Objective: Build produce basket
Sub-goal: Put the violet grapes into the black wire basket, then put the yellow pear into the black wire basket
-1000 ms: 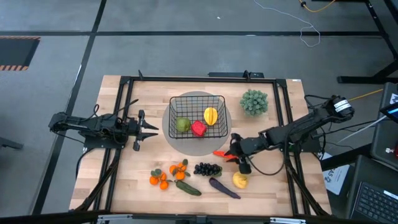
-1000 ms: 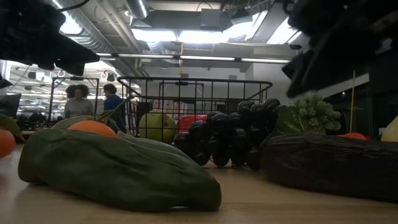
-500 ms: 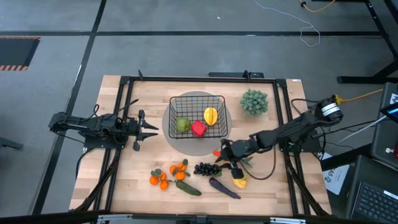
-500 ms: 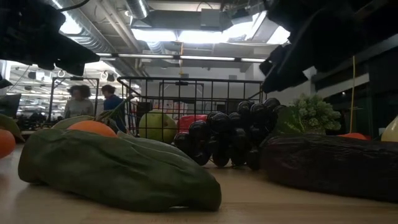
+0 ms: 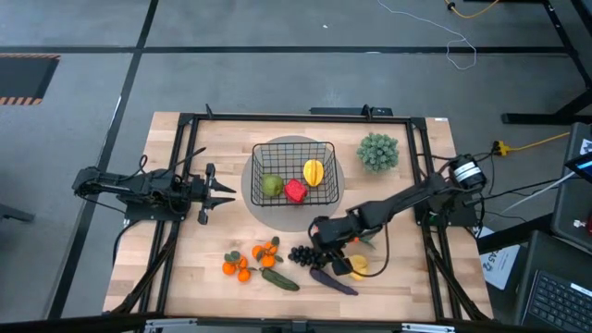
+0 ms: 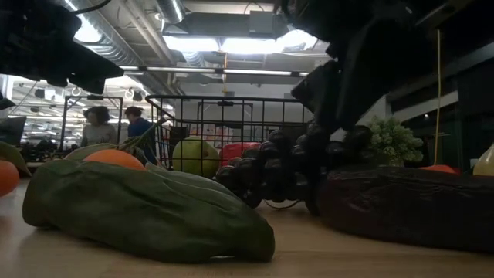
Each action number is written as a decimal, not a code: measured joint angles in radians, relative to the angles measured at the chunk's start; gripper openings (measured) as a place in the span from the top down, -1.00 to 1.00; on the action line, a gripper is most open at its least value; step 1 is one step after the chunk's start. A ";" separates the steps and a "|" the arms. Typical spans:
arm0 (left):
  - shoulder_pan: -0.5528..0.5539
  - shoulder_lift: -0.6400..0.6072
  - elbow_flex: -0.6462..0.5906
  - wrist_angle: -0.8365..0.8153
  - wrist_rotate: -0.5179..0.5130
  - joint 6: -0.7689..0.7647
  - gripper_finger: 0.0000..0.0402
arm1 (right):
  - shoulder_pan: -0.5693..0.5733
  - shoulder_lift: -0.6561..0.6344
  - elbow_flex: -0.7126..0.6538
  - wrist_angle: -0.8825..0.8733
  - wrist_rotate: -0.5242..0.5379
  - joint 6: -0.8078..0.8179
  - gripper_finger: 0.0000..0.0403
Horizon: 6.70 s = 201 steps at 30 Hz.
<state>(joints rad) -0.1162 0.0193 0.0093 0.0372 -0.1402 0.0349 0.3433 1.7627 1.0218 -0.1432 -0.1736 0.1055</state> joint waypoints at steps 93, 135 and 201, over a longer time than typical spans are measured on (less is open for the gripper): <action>0.000 0.000 0.000 0.000 0.000 0.000 0.53 | -0.367 0.050 1.100 -0.946 0.382 -0.324 0.64; 0.000 0.000 0.000 0.000 0.000 0.000 0.53 | 0.038 0.001 1.099 -1.284 -0.159 0.074 0.19; 0.000 0.000 0.000 0.000 0.000 0.000 0.53 | 0.241 0.106 1.053 -1.427 0.589 0.087 0.19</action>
<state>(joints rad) -0.1162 0.0196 0.0093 0.0372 -0.1404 0.0349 0.5840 1.8685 2.0748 -1.5700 0.4150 0.1922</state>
